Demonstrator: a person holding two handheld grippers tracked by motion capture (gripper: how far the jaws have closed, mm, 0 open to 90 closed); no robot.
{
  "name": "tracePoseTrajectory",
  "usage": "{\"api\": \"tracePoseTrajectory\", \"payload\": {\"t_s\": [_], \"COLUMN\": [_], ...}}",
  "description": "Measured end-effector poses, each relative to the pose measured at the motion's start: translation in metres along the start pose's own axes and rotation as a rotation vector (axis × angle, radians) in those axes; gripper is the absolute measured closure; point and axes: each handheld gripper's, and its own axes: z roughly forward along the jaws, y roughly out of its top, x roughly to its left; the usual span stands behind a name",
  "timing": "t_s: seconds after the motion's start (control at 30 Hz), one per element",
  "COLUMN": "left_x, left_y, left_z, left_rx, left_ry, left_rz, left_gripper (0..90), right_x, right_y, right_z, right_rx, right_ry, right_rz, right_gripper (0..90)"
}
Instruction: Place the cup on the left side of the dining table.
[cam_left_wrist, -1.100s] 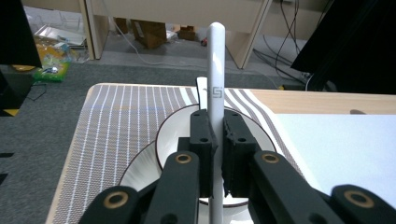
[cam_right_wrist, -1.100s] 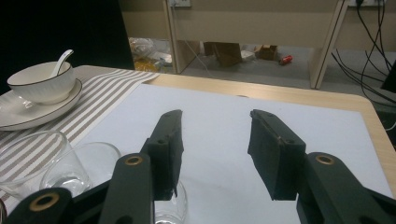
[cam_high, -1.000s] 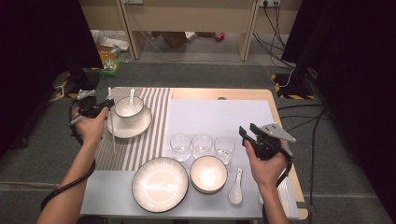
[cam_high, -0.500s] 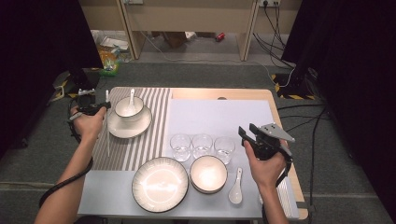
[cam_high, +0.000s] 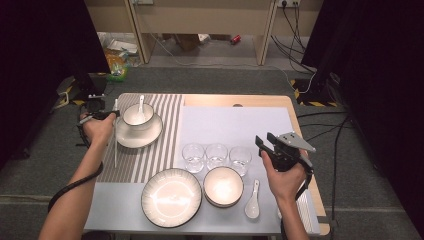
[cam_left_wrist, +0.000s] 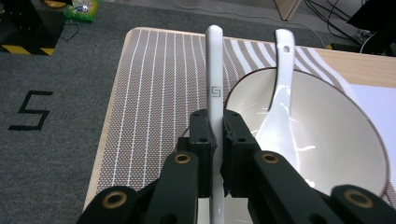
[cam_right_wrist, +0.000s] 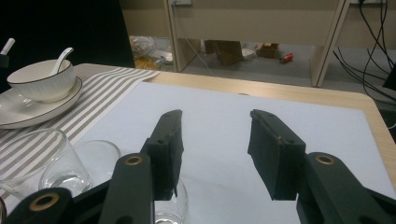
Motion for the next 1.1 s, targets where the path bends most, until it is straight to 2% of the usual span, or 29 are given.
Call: {"api": "tracePoseTrajectory", "payload": {"t_s": [0.2, 0.27, 0.37, 0.47, 0.77, 1.1], "left_x": [0.004, 0.004, 0.002, 0.002, 0.004, 0.006], "left_y": [-0.002, -0.002, -0.003, -0.005, -0.012, -0.016], "left_z": [0.011, 0.014, 0.016, 0.019, 0.026, 0.031], "left_rx": [0.017, 0.023, 0.035, 0.035, 0.069, 0.081], "left_ry": [0.017, 0.009, 0.011, 0.019, 0.026, 0.038], "left_rz": [-0.024, -0.028, -0.009, -0.024, -0.016, -0.027], "left_gripper": [83.1, 83.1, 83.0, 83.0, 83.0, 83.0], "right_x": [0.001, 0.001, 0.0, 0.001, 0.002, 0.001], "right_y": [0.0, 0.0, -0.001, -0.001, -0.001, -0.001], "right_z": [0.001, 0.001, 0.002, 0.002, 0.003, 0.002], "right_rx": [0.004, 0.003, 0.003, 0.006, 0.01, 0.009], "right_ry": [0.004, 0.004, 0.005, 0.005, 0.008, 0.005], "right_rz": [0.007, 0.005, -0.001, 0.001, 0.007, 0.002], "right_gripper": [54.7, 54.7, 54.7, 54.7, 54.7, 54.7]}}
